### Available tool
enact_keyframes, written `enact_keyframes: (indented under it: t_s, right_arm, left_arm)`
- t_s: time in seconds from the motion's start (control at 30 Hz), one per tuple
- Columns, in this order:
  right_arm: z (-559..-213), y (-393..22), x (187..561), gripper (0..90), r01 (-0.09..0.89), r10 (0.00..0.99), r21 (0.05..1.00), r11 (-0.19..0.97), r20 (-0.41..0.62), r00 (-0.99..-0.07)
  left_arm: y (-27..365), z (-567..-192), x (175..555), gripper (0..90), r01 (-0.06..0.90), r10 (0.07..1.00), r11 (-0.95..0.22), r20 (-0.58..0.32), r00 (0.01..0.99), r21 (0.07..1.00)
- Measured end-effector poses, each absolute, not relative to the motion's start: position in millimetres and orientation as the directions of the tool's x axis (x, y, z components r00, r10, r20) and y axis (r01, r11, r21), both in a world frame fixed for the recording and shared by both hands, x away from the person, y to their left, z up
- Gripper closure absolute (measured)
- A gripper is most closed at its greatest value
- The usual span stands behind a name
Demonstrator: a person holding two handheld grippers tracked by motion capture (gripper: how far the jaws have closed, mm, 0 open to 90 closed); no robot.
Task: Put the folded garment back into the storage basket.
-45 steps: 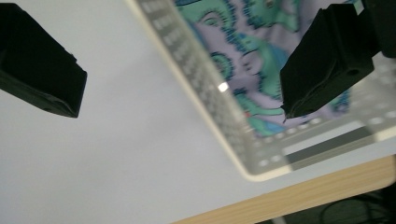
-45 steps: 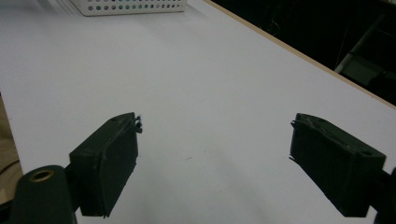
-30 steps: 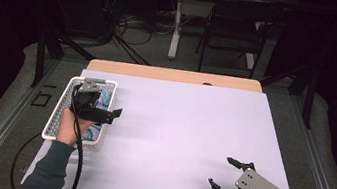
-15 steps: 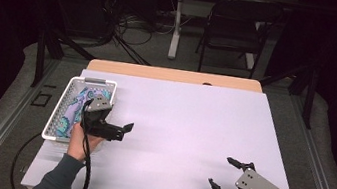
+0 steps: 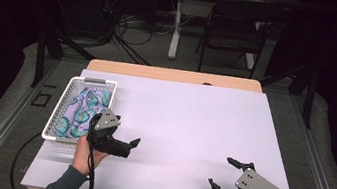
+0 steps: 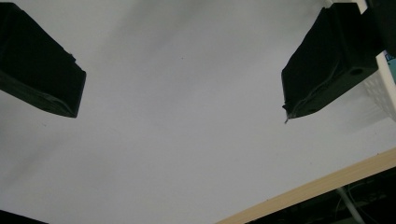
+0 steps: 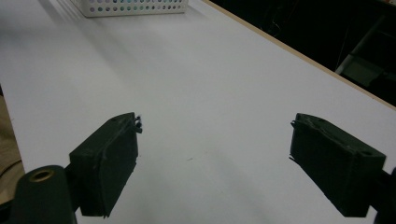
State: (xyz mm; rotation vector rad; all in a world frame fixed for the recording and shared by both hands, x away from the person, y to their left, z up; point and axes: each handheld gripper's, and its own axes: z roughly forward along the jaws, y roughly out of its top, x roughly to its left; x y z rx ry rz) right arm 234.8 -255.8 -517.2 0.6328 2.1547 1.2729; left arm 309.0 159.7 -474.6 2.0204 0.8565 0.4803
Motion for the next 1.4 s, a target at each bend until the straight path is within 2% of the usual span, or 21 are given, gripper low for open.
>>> enact_keyframes:
  t_s: [0.4,1.4]
  right_arm:
    - [-517.5,-255.7,234.9,14.6,0.117,0.64,0.891,0.439,-0.219,-0.737]
    - [-517.6,-255.2,235.1,14.6,0.119,0.641,0.891,0.439,-0.217,-0.736]
  left_arm:
    - [150.2,-483.5,291.5,0.0,0.368,0.698,-0.426,0.042,0.715,0.826]
    - [144.9,-507.0,259.9,0.0,0.367,0.644,-0.465,0.023,0.765,0.806]
